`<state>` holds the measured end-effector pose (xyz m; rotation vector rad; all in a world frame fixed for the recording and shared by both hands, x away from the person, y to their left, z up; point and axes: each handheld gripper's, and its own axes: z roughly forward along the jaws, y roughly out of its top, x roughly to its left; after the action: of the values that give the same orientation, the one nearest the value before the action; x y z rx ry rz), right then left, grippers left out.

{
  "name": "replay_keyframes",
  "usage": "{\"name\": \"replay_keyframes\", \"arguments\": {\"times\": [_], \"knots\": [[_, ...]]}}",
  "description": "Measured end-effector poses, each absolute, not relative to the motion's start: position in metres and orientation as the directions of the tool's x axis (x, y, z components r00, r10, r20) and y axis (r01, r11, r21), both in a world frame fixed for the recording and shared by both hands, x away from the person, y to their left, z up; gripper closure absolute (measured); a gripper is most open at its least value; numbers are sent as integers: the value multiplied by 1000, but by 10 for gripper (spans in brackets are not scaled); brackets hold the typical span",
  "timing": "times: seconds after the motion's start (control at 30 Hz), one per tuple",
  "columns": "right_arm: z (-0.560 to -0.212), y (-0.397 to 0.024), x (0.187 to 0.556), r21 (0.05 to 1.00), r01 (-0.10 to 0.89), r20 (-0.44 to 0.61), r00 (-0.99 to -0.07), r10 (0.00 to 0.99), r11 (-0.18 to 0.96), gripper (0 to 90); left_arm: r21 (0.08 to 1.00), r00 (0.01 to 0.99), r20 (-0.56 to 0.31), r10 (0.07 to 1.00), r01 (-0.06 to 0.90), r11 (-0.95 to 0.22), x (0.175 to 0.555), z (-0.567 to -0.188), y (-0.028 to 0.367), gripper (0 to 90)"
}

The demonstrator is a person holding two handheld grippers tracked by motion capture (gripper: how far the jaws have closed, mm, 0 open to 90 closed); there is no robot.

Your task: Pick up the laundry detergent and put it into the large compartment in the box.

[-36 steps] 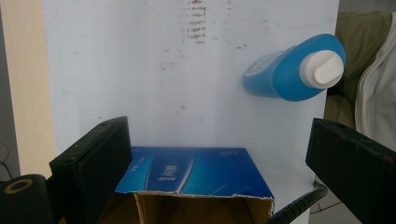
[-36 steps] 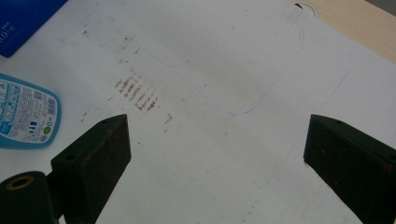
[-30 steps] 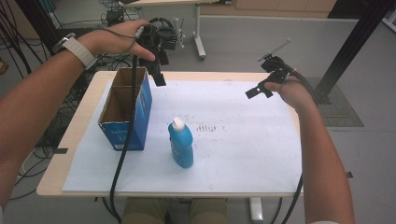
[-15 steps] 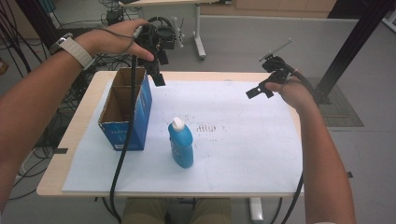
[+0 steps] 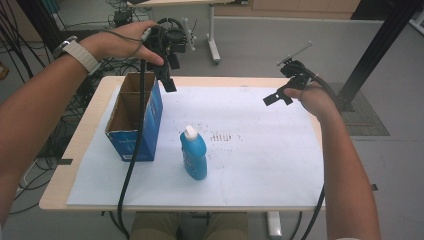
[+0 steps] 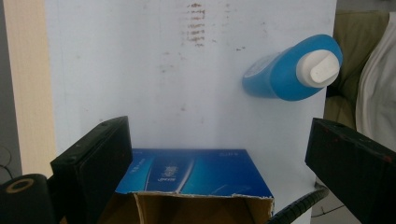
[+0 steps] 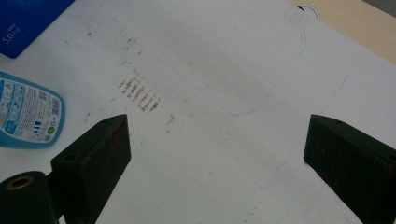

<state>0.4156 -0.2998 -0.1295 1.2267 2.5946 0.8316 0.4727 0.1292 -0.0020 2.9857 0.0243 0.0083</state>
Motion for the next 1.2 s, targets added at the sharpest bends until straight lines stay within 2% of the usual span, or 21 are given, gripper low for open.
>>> {"name": "replay_keyframes", "arguments": {"times": [0.3,0.67,0.93,1.2], "knots": [[-129,-301,414,543,669,99,-652,752,508,72,152,1000,13,-10,-12,-988,470,-3,128,79],[-131,-301,416,537,673,102,-649,754,508,73,172,992,27,-122,-124,-977,462,-7,127,50],[-131,-300,416,532,678,103,-646,756,507,73,150,976,38,-216,-219,-964,457,-12,121,51],[-134,-300,416,529,684,109,-642,759,503,79,152,955,15,-297,-295,-943,452,-18,116,54]]}}
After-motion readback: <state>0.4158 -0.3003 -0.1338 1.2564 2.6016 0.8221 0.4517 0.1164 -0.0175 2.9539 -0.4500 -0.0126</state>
